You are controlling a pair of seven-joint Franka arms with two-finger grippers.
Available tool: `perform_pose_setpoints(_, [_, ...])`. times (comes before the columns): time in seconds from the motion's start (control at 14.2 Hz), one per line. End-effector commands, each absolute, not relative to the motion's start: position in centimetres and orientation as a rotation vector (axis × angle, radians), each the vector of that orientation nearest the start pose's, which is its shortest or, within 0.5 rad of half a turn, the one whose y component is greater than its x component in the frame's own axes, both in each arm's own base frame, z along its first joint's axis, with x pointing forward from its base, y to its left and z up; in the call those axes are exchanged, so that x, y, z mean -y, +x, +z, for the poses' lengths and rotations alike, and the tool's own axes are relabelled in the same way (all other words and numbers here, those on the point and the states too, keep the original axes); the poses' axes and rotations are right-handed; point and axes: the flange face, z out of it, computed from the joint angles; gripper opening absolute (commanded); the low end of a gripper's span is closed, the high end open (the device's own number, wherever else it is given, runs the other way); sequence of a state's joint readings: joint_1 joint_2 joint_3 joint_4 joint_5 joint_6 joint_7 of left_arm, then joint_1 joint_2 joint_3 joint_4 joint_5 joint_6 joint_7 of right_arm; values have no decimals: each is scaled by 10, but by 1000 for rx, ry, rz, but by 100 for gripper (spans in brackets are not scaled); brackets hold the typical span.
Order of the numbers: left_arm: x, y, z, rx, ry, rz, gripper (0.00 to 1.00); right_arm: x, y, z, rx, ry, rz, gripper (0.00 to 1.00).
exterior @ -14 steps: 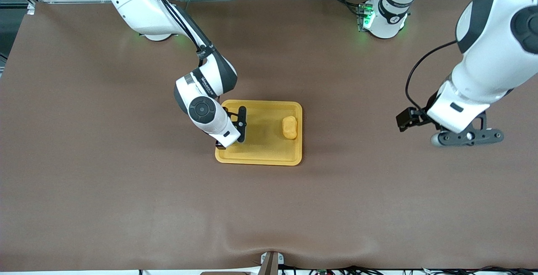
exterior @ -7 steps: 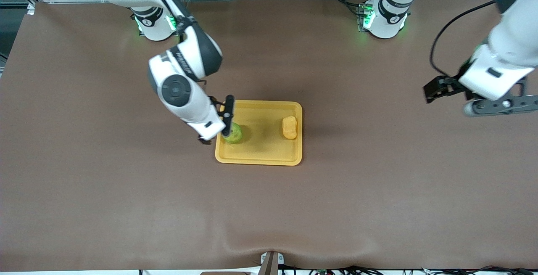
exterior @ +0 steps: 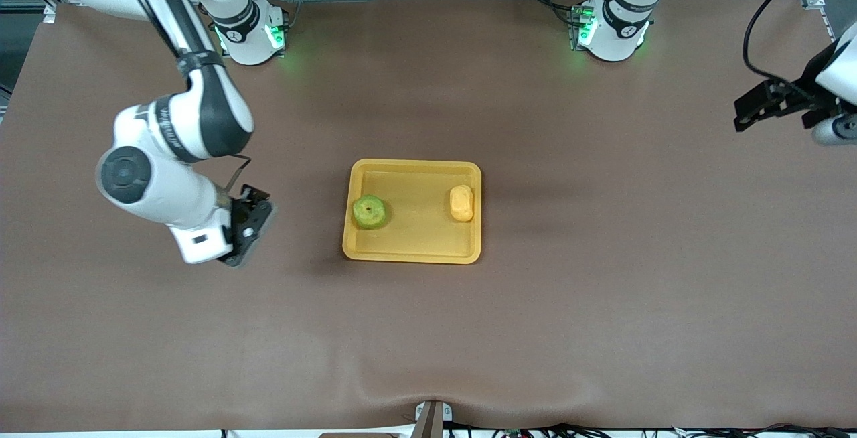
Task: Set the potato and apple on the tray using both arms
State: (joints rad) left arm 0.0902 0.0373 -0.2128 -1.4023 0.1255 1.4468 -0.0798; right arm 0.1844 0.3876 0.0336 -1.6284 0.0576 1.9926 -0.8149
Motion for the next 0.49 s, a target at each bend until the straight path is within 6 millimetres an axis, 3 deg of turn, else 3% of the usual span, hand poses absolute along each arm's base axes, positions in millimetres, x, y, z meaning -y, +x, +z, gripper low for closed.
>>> perform_pose_setpoints(0.0, [45, 529, 687, -67, -3057, -24, 100, -107, 643, 429, 1345, -2761, -19, 100])
perform_pose_setpoints(0.21, [43, 519, 691, -56, -3061, 19, 100, -70, 634, 467, 1265, -2812, -43, 100])
perform_pose_setpoints(0.42, [42, 519, 691, -53, -3063, 22, 100, -24, 615, 505, 995, -2909, 10, 100])
